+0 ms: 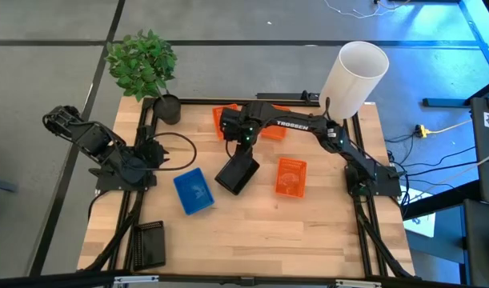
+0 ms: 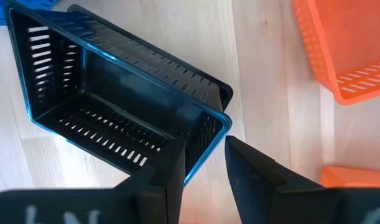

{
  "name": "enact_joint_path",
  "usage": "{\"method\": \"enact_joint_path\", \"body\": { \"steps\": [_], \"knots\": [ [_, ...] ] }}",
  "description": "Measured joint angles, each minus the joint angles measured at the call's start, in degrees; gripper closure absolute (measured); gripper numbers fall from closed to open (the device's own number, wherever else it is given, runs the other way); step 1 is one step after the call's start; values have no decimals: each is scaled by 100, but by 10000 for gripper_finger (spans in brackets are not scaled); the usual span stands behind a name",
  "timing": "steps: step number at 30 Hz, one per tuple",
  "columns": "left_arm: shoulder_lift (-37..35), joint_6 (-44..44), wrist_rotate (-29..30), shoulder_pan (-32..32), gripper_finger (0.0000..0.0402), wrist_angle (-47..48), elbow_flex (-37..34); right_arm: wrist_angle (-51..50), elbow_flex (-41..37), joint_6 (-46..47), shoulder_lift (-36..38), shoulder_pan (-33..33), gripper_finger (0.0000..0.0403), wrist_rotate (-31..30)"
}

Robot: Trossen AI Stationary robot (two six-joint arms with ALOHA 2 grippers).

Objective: Stack baskets by color
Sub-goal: Stack the bottom right black bin on top of the top right black bin, then stack the bottom black bin on top of the top black bin

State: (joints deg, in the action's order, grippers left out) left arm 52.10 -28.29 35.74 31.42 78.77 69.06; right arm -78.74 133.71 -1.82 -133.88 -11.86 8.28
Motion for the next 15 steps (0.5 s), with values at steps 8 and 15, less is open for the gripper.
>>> {"method": "enact_joint_path", "body": {
  "steps": [8,15],
  "knots": [
    [0,0,-8,-2,325,1,0,-75,-2,-16,-184,0,289,-75],
    [0,35,-8,-2,325,1,0,-22,0,-181,-358,-9,289,-118]
  ]
}}
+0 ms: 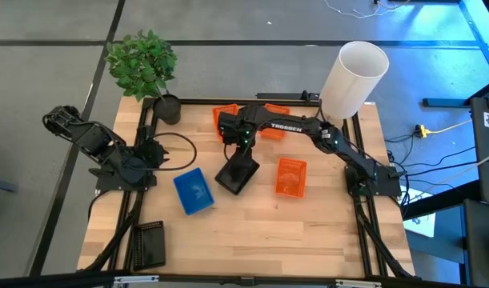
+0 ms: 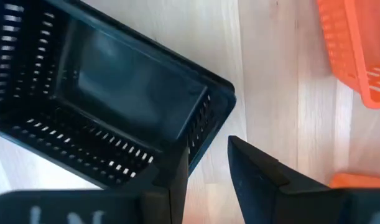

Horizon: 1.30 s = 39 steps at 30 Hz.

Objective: Stack baskets by color
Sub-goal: Stack the bottom black bin on top of the top black bin

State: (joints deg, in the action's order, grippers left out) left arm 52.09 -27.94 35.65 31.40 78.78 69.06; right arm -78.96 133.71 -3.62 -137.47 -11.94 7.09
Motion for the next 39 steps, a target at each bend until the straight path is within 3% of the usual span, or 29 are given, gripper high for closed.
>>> {"method": "enact_joint_path", "body": {
  "steps": [11,14,17,30,33,39],
  "knots": [
    [-2,101,-13,1,325,2,1,-90,109,-266,23,-2,295,74],
    [-2,-150,-397,0,325,17,1,-359,119,-269,197,4,310,429],
    [0,-793,-1003,0,325,50,2,-415,116,-269,465,73,323,813],
    [271,-5016,-2822,539,325,225,2,-223,122,-1040,1640,992,326,865],
    [486,-5431,-3042,828,325,223,4,-193,122,-1059,1860,1237,326,866],
    [1069,-5416,-3209,1447,325,222,3,-135,122,-1204,2128,1715,327,1289]
  ]
}}
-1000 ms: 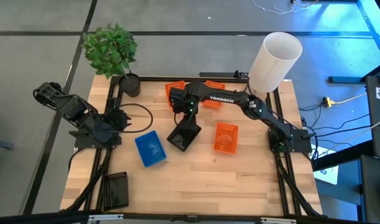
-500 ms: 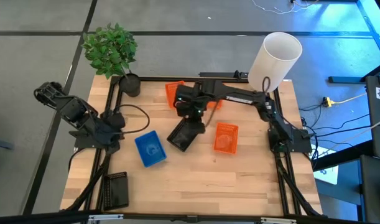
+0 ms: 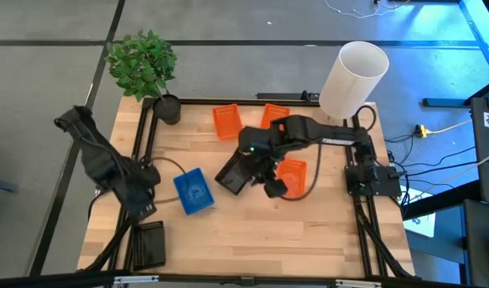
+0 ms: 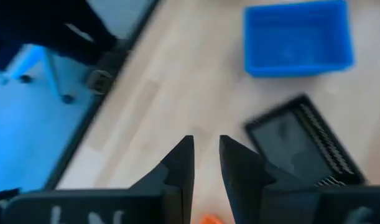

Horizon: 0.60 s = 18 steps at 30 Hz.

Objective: Stack baskets by color
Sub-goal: Stack the bottom black bin on top of the top black bin

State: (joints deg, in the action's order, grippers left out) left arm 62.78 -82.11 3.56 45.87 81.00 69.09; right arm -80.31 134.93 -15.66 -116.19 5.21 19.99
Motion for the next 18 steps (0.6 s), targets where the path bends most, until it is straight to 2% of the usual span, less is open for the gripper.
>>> {"method": "enact_joint_path", "body": {
  "steps": [5,10,14,18],
  "knots": [
    [499,13,220,504,325,-1,1,55,0,12,53,300,327,396],
    [1016,8,41,800,325,-19,-1,243,0,79,53,498,327,441],
    [1386,-82,43,1007,325,-127,-14,378,-2,222,53,582,327,840],
    [1547,-333,61,1097,325,-833,-457,387,-2,315,53,655,327,1097]
  ]
}}
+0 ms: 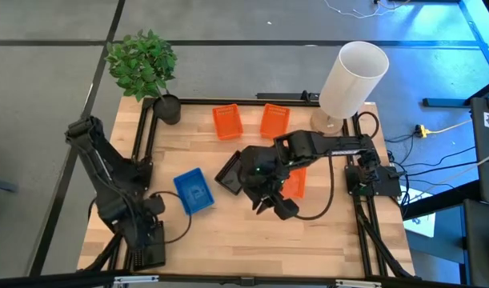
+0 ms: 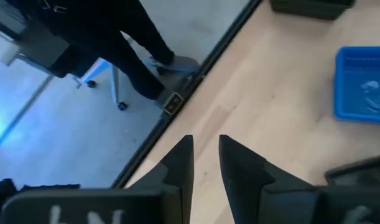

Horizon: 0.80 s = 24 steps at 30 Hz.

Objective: Stack baskets by color
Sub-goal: Stack the bottom black bin on top of the top black bin

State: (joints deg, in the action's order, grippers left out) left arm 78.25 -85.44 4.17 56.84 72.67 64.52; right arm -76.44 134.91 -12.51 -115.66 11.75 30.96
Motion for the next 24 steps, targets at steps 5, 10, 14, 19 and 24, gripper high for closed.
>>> {"method": "enact_joint_path", "body": {
  "steps": [5,10,14,19,24],
  "knots": [
    [14,-145,-34,-22,325,-1149,-586,-4,0,4,0,30,327,288],
    [12,-110,171,-23,325,-1215,-847,-7,0,-2,0,30,327,322],
    [14,-113,31,18,325,-1313,-1109,-9,0,2,0,30,326,323],
    [14,31,1,23,325,-2088,-1485,-11,0,9,0,32,326,321],
    [14,51,-46,24,325,-2099,-1638,-11,0,33,-1,32,326,321]
  ]
}}
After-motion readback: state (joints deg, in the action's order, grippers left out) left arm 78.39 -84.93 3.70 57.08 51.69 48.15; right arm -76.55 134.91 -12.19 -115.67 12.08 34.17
